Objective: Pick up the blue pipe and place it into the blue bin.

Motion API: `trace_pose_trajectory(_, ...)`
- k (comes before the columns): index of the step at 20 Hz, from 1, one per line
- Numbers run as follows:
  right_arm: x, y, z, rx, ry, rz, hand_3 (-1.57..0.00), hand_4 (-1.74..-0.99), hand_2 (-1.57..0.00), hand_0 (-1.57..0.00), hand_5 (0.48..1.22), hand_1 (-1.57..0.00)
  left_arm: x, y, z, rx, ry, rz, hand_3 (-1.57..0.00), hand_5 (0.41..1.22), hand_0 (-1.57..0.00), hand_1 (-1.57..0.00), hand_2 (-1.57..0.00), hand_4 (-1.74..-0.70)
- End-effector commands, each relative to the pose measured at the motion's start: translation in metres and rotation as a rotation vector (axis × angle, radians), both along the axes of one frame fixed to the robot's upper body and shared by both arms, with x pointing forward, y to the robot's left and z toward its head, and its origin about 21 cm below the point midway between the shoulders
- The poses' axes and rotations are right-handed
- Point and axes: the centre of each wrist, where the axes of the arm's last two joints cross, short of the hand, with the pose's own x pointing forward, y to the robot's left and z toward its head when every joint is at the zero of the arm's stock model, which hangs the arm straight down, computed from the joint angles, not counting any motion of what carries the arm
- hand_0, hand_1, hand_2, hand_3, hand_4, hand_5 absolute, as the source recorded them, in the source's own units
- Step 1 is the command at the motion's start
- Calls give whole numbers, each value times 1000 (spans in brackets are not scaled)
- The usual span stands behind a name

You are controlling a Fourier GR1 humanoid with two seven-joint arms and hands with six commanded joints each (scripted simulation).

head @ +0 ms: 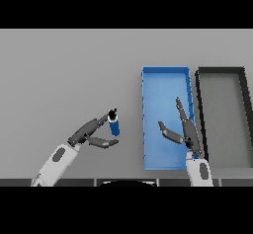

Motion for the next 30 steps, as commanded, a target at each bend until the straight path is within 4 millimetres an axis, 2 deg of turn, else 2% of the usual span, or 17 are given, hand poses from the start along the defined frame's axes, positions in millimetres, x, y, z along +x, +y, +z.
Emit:
trace_pose_trajectory(1,-1,-3,2,4,-11,1,1,-1208,1,1,608,1,3,-4,-5,10,2,-9,1,464,1,1,1,-1172)
trace_pose_trajectory(4,1,-5,1,-3,14,-16,1,-1201,1,1,605,1,7,-17,-11,33,-20,-30,1,462,1,1,1,-1131)
trace_pose_trajectory(5,2,-2,1,-1,12,-17,1,-1202,1,1,606,1,10,-22,-10,-8,-15,-46,1,479,1,1,1,-1153)
trace_pose_trajectory(8,3,-10,1,8,23,-18,1,-1206,1,1,606,1,16,-30,-15,-72,-10,-49,1,533,1,1,-1,-1215)
trace_pose_trajectory(10,0,-8,-3,-1,13,-10,1,-1196,1,1,603,1,19,-39,-15,-105,-8,-33,-43,585,1,-40,-110,-1267)
trace_pose_trajectory(11,-1,-8,-1,3,2,-12,1,-1196,1,1,605,1,18,-40,-16,-112,-9,-25,-115,617,-34,-141,-224,-1292)
trace_pose_trajectory(12,-1,-8,0,11,15,-14,1,-1198,1,1,605,1,17,-42,-17,-119,-6,-19,-215,651,-100,-265,-357,-1317)
trace_pose_trajectory(13,-1,-8,-1,14,22,-11,1,-1199,1,1,605,1,16,-46,-16,-150,18,-11,-486,765,-289,-458,-539,-1342)
trace_pose_trajectory(15,1,-10,-1,16,19,-17,1,-1198,1,1,604,1,13,-54,-20,-150,29,-9,-877,929,-717,-856,-901,-1477)
trace_pose_trajectory(16,4,-12,0,17,20,-20,1,-1195,1,1,604,1,15,-54,-19,-143,16,-23,-1009,988,-888,-999,-1035,-1526)
trace_pose_trajectory(18,3,-11,-1,16,15,-12,1,-1198,1,1,604,1,11,-54,-20,-149,-3,-53,-1174,1072,-1134,-1205,-1228,-1600)
trace_pose_trajectory(20,1,-8,-1,11,10,-3,1,-1191,1,1,602,1,10,-59,-23,-168,-38,-51,-1272,1125,-1291,-1337,-1351,-1647)
trace_pose_trajectory(23,3,-9,0,9,22,-13,1,-1189,1,1,601,1,8,-61,-18,-203,-69,-33,-1382,1172,-1428,-1451,-1459,-1692)
trace_pose_trajectory(25,3,-9,2,7,10,-10,1,-1187,1,1,603,1,5,-71,-4,-260,-103,-37,-1423,1190,-1479,-1494,-1499,-1710)
trace_pose_trajectory(27,5,-10,2,-4,8,-24,1,-1183,1,1,606,1,10,-79,13,-286,-136,-42,-1446,1201,-1512,-1522,-1525,-1721)
trace_pose_trajectory(30,0,-14,-2,-10,4,-17,1,-1164,1,1,602,1,7,-84,32,-323,-163,-81,-1469,1211,-1541,-1546,-1547,-1731)
